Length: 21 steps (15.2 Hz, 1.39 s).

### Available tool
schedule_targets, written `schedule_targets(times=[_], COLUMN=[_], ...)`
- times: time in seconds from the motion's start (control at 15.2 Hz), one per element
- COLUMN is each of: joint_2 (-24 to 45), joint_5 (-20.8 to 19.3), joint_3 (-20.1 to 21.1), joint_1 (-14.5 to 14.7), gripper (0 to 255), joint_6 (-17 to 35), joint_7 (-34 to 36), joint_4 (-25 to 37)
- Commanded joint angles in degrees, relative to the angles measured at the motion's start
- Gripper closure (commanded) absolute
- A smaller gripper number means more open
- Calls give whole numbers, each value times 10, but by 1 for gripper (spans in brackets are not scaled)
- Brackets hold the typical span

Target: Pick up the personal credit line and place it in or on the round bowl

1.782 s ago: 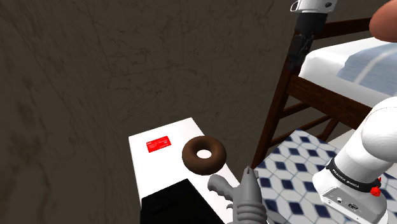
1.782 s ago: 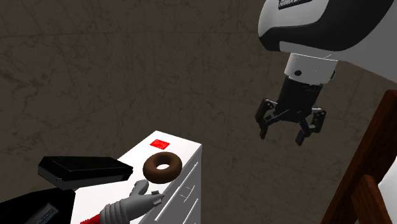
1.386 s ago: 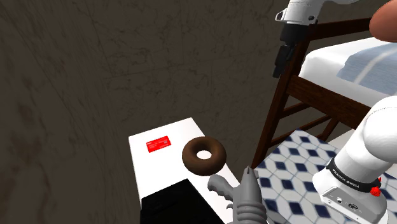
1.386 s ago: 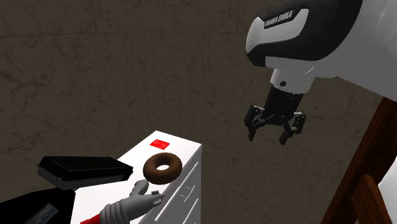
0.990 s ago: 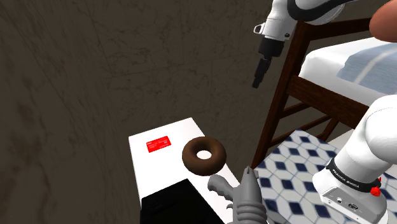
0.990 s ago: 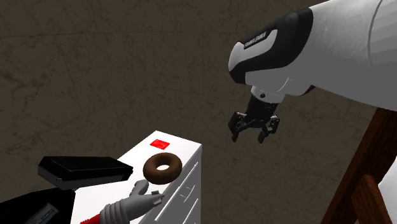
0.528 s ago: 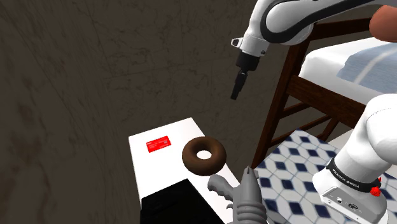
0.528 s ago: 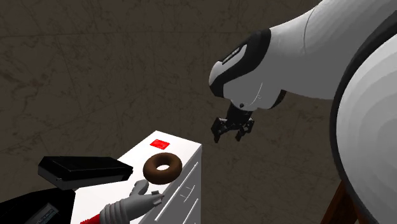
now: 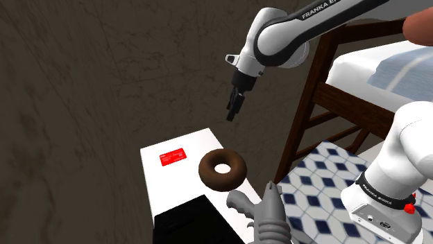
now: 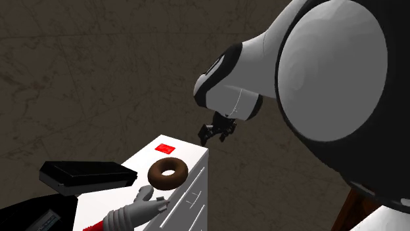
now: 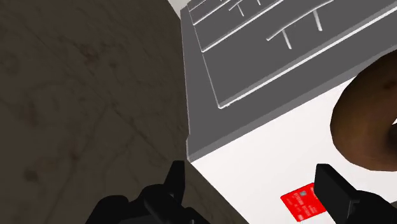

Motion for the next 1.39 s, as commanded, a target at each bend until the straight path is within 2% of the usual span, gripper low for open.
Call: schedule_targets(times=[0.0, 0.73, 1.12, 1.32], joint_2=[33, 201, 286, 305], joint_5=[22, 118, 139, 140], joint_3=[5, 59, 99, 103], joint_1=[15, 72, 91, 95], gripper=[0, 0, 0, 0], joint_6=[28, 128, 165, 175], joint_7=[-35, -203, -279, -282], joint_4=[16, 143, 224, 236])
